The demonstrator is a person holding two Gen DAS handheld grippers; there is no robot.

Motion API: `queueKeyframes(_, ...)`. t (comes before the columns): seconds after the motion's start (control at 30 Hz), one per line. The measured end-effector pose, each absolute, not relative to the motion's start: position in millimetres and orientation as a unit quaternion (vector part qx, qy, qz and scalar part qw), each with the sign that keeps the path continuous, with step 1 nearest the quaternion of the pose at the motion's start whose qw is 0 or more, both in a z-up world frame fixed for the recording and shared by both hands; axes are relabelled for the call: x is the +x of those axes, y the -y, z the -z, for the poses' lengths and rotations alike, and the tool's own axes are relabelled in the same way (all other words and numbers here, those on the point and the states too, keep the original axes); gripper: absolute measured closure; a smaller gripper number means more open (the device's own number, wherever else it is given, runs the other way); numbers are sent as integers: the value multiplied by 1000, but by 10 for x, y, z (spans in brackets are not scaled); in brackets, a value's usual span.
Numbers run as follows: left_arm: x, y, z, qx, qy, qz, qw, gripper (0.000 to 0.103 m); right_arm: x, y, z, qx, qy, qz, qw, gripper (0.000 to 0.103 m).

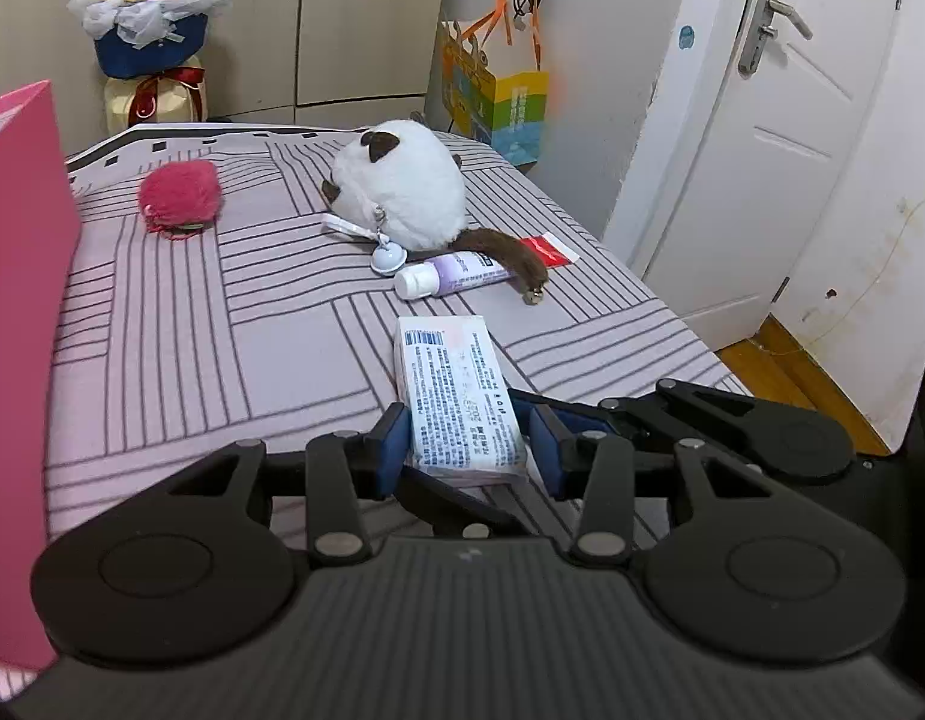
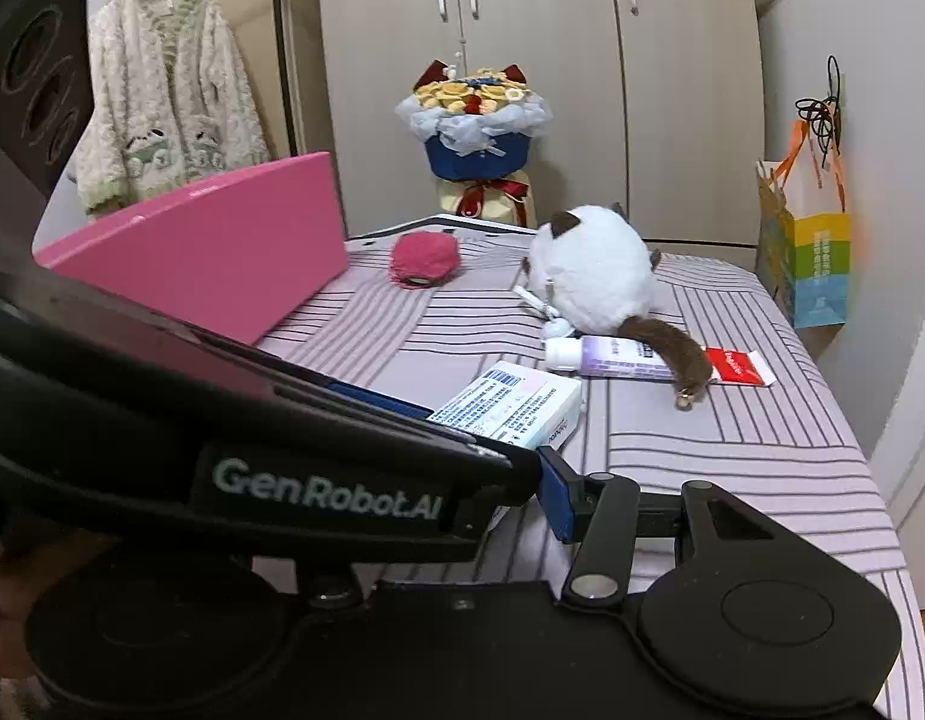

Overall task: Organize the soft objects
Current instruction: 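Carry the medicine box with the left tool over the pink box and lower it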

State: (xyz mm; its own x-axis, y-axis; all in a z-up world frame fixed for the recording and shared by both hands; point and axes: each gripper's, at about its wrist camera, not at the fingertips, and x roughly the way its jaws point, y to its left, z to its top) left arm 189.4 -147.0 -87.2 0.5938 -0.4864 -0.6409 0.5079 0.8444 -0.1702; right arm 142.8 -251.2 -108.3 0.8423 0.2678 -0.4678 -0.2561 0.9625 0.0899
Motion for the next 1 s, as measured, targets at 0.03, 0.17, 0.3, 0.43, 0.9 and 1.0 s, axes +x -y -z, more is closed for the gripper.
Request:
queueKeyframes(0.03, 1860, 1453, 854, 15, -355, 278, 893, 61, 1399, 2502, 1066, 13, -246, -139, 959, 47)
queueKeyframes(0.17, 1727, 1367, 772, 11, -356, 272, 894, 61, 1280, 2421, 991, 12, -245, -145, 959, 47)
queueKeyframes(0.3, 1579, 1288, 677, 11, -353, 269, 896, 61, 1147, 2352, 891, 5, -243, -152, 958, 47)
queueKeyframes(0.43, 1435, 1171, 555, 4, -356, 273, 894, 61, 1031, 2323, 766, 12, -249, -166, 954, 47)
queueKeyframes(0.9, 987, 684, 57, -26, -323, 271, 906, 61, 674, 1971, 164, -39, -236, -209, 948, 47)
queueKeyframes(1.0, 902, 567, -40, -29, -309, 264, 913, 61, 620, 1849, 49, -61, -224, -217, 948, 47)
